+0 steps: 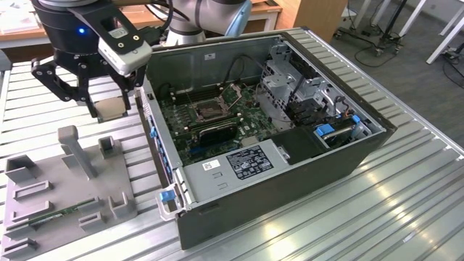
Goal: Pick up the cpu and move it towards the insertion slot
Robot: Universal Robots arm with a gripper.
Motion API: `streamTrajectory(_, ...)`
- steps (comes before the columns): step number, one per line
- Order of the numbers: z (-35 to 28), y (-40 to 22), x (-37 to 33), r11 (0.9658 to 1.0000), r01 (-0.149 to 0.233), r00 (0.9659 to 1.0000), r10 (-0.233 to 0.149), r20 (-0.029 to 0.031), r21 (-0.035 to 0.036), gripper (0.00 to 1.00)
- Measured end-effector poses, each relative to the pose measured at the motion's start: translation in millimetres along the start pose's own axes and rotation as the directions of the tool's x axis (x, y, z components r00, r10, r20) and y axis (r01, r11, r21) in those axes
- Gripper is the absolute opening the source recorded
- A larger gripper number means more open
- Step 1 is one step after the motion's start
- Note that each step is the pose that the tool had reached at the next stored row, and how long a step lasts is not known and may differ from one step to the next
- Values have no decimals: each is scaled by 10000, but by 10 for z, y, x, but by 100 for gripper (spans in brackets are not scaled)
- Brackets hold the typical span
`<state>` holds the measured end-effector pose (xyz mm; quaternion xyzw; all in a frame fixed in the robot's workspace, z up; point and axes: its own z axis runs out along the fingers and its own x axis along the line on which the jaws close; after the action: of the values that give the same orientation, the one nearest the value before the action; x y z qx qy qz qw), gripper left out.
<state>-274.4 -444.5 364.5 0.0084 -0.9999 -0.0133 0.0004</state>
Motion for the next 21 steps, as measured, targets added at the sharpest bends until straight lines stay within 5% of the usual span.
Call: streamTrajectory(21, 0, -1, -92, 10000, 0, 10000, 0, 0, 0, 55)
